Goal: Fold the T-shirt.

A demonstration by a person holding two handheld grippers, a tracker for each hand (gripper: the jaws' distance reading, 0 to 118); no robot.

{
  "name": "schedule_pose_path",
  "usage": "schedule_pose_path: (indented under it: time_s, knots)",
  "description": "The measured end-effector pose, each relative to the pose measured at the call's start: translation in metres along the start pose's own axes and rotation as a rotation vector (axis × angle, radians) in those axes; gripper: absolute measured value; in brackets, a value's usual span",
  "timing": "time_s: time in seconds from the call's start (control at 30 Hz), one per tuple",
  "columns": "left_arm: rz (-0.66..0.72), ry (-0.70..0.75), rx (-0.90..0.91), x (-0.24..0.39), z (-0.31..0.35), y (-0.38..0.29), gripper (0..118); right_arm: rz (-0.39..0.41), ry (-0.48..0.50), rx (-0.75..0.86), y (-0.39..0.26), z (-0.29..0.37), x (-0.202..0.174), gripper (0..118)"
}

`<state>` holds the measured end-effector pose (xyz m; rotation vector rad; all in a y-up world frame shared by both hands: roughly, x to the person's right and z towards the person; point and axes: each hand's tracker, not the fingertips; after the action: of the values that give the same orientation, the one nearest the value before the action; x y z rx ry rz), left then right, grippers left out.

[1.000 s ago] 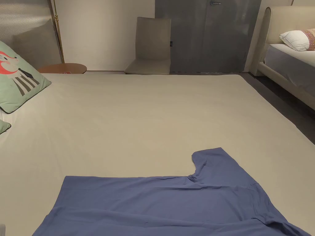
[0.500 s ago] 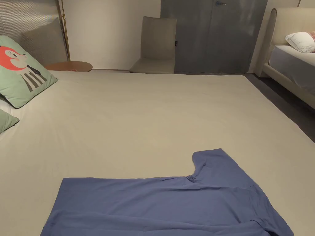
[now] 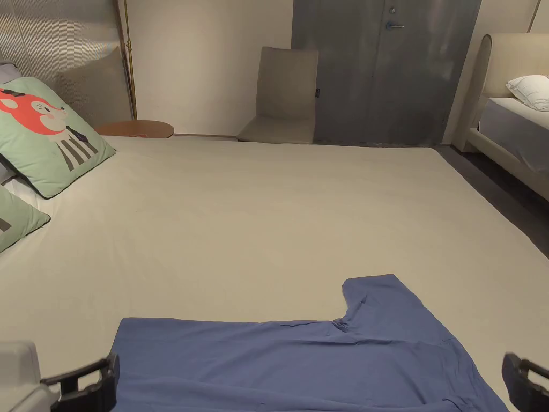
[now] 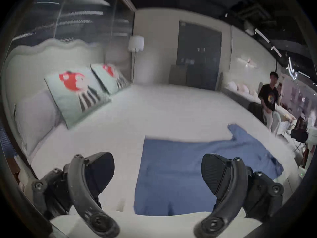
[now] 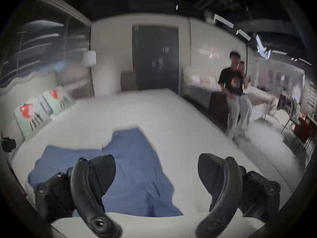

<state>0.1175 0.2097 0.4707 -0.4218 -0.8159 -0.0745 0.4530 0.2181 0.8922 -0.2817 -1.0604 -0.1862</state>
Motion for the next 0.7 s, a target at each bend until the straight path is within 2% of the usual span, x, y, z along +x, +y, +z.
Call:
schedule_pose_path:
  time_s: [0.07, 0.1, 0.17, 0.2, 0.23, 0.27, 0.3, 0.4, 0.53, 0.7]
  knots:
    - [0.026, -0.008, 0.068, 0.009, 0.002, 0.013, 91, 0.014, -0.016, 0.094, 0.011, 0.003, -0.017, 101]
    - [0.027, -0.023, 0.104, 0.014, 0.003, 0.018, 78, 0.015, -0.020, 0.131, 0.015, 0.005, -0.025, 95]
    - [0.009, -0.019, 0.147, 0.022, 0.005, 0.025, 31, 0.006, 0.003, 0.192, 0.019, 0.004, -0.039, 60]
    - [0.004, -0.012, 0.159, 0.026, 0.005, 0.028, 11, 0.001, 0.013, 0.209, 0.021, 0.005, -0.046, 39]
    - [0.007, -0.013, 0.170, 0.028, 0.005, 0.029, 0, 0.003, 0.015, 0.215, 0.023, 0.005, -0.051, 11]
    - [0.013, -0.020, 0.181, 0.028, 0.005, 0.030, 0, 0.009, 0.002, 0.236, 0.024, 0.004, -0.058, 2]
    - [0.027, -0.035, 0.184, 0.027, 0.005, 0.031, 0, 0.011, -0.002, 0.246, 0.024, 0.003, -0.063, 1]
    - [0.039, -0.057, 0.158, 0.024, -0.003, 0.034, 0, 0.001, 0.047, 0.232, 0.027, -0.003, -0.069, 0]
    - [0.018, -0.054, 0.086, 0.014, -0.031, 0.041, 0, 0.016, 0.050, 0.210, 0.024, -0.014, -0.074, 0]
    - [0.020, -0.068, -0.141, -0.009, -0.111, 0.052, 0, 0.012, 0.042, 0.156, 0.018, -0.034, -0.077, 0]
